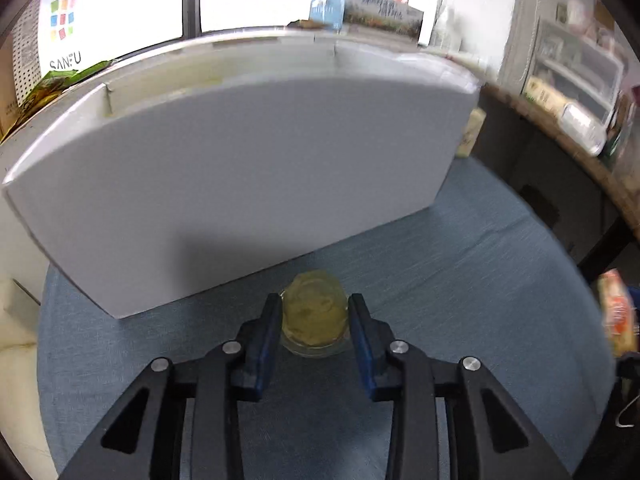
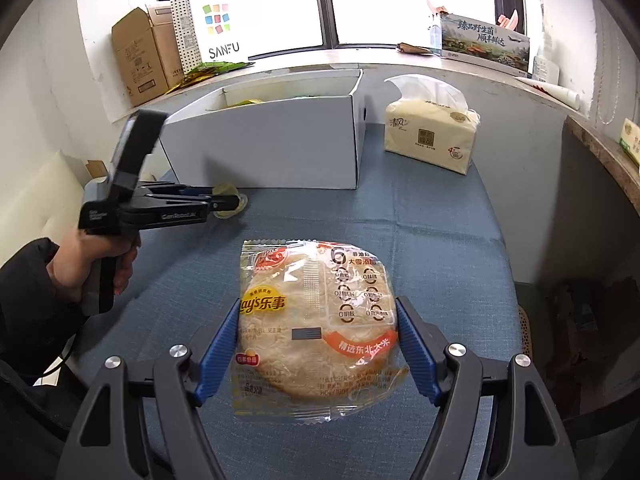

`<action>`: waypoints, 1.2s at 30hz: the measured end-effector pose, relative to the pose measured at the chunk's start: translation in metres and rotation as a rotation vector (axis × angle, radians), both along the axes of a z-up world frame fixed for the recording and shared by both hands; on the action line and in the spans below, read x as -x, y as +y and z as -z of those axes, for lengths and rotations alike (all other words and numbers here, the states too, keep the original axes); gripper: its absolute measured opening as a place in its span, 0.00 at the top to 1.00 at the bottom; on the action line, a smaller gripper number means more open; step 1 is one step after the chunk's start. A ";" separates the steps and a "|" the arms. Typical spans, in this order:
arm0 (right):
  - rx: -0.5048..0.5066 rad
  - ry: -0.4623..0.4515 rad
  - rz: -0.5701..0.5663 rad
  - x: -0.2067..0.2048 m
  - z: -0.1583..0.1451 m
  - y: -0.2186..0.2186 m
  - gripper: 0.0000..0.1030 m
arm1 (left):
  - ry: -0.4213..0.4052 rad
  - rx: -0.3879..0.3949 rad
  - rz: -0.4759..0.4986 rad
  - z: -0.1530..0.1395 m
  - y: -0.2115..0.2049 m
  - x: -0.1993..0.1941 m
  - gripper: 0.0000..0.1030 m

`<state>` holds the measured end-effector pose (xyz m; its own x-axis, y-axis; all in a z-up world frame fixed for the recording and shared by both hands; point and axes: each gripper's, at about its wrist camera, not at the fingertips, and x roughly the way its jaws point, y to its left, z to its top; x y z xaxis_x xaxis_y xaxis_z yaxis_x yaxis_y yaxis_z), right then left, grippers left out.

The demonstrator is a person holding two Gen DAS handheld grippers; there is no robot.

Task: Organize snacks
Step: 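Drop the bread pack into the box with the right gripper while the left drops the jelly cup in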

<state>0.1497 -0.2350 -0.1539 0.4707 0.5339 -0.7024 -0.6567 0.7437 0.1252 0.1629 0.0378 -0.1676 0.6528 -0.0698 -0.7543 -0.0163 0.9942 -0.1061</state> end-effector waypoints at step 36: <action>-0.170 -0.046 0.060 -0.188 -0.109 0.174 0.23 | -0.290 0.010 -0.091 -0.166 0.093 -0.078 0.63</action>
